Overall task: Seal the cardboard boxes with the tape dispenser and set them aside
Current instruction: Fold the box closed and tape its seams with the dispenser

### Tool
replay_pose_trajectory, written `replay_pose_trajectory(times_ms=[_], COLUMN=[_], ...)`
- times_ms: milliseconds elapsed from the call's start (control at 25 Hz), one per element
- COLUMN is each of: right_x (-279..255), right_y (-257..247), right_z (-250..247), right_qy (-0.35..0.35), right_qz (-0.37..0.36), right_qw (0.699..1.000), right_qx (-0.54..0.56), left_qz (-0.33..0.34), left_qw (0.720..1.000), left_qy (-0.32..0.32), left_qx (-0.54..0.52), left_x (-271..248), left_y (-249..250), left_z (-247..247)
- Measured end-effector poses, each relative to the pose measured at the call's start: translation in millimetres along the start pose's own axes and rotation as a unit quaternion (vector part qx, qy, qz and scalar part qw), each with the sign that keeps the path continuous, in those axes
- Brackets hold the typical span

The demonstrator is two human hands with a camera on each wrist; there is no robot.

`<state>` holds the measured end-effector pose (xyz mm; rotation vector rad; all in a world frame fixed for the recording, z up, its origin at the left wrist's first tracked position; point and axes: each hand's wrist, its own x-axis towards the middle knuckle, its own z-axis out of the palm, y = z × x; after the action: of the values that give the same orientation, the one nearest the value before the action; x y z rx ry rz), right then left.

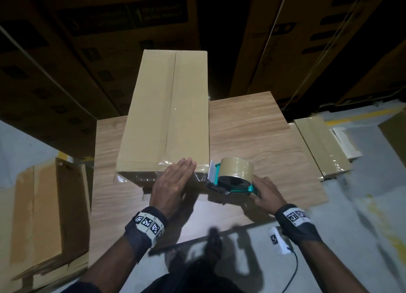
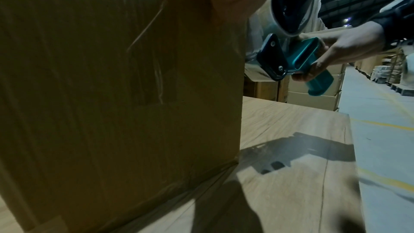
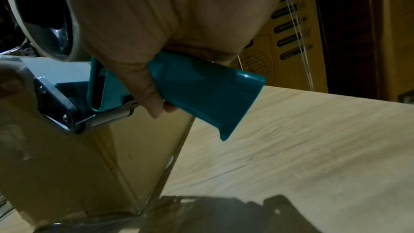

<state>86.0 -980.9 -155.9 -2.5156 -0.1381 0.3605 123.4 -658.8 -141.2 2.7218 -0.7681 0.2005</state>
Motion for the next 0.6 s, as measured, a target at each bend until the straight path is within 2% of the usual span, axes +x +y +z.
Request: replay_pose_trajectory(times_ms=[240, 400, 480, 560, 600], right_x=[17, 16, 9, -13, -25], right_y=[2, 2, 7, 20, 28], right_z=[-21, -21, -18, 3, 16], right_qy=[-0.055, -0.069, -0.114, -0.173, -0.167], right_qz=[-0.024, -0.001, -0.004, 0.045, 0.090], right_qw=[0.998, 0.997, 0.991, 0.977, 0.979], right_qx=[-0.017, 0.027, -0.072, -0.118, -0.071], left_qz=[0.003, 0.003, 0.012, 0.020, 0.020], left_qw=[1.000, 1.000, 1.000, 1.000, 0.999], left_qy=[0.012, 0.008, 0.008, 0.004, 0.009], left_qx=[0.001, 0.005, 0.008, 0.020, 0.030], left_x=[1, 1, 2, 2, 4], left_y=[1, 0, -1, -2, -2], left_z=[1, 1, 0, -1, -1])
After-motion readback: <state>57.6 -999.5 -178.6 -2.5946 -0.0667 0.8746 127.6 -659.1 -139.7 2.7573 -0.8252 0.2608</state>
